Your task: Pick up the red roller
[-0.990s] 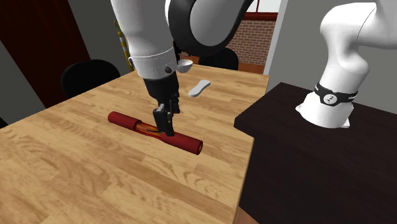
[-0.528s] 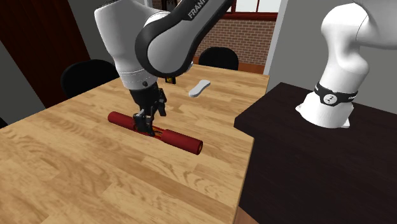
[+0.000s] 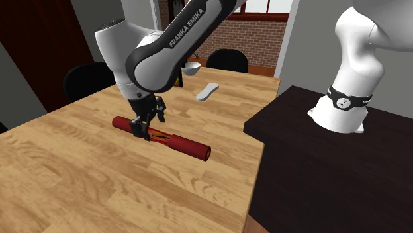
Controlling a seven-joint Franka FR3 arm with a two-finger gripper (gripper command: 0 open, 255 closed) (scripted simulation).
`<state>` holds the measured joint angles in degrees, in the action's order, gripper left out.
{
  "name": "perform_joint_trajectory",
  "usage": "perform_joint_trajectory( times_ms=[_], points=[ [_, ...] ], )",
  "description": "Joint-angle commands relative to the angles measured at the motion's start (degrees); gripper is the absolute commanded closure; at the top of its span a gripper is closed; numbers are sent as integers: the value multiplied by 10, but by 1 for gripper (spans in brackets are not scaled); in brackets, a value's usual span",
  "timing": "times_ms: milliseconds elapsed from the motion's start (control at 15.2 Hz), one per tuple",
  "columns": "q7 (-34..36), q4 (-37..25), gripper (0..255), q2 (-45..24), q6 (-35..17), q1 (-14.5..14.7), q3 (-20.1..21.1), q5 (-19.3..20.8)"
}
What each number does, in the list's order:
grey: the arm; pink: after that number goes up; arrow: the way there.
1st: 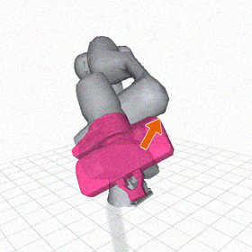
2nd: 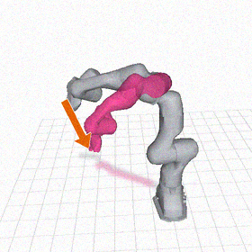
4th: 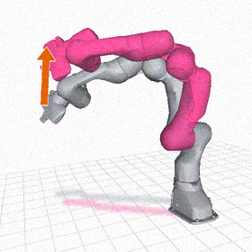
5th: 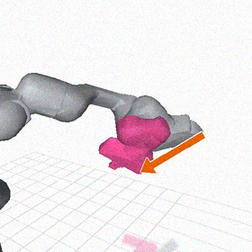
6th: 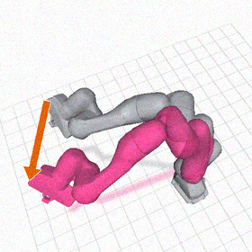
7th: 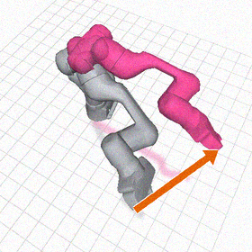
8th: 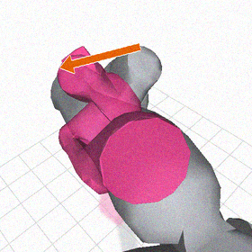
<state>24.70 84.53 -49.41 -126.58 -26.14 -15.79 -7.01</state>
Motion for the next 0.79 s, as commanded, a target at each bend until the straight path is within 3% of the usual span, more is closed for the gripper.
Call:
perform_joint_trajectory(
  times_ms=[0, 330, 396, 726],
  points=[
    [-1, -4, 0, -12, -8, -3, 1, -2],
    [0, -11, 0, -32, -21, -6, 5, -5],
    [0, -10, 255, -32, -22, -6, 5, -5],
    [0, -10, 255, -32, -22, -6, 5, -5]
  ],
)
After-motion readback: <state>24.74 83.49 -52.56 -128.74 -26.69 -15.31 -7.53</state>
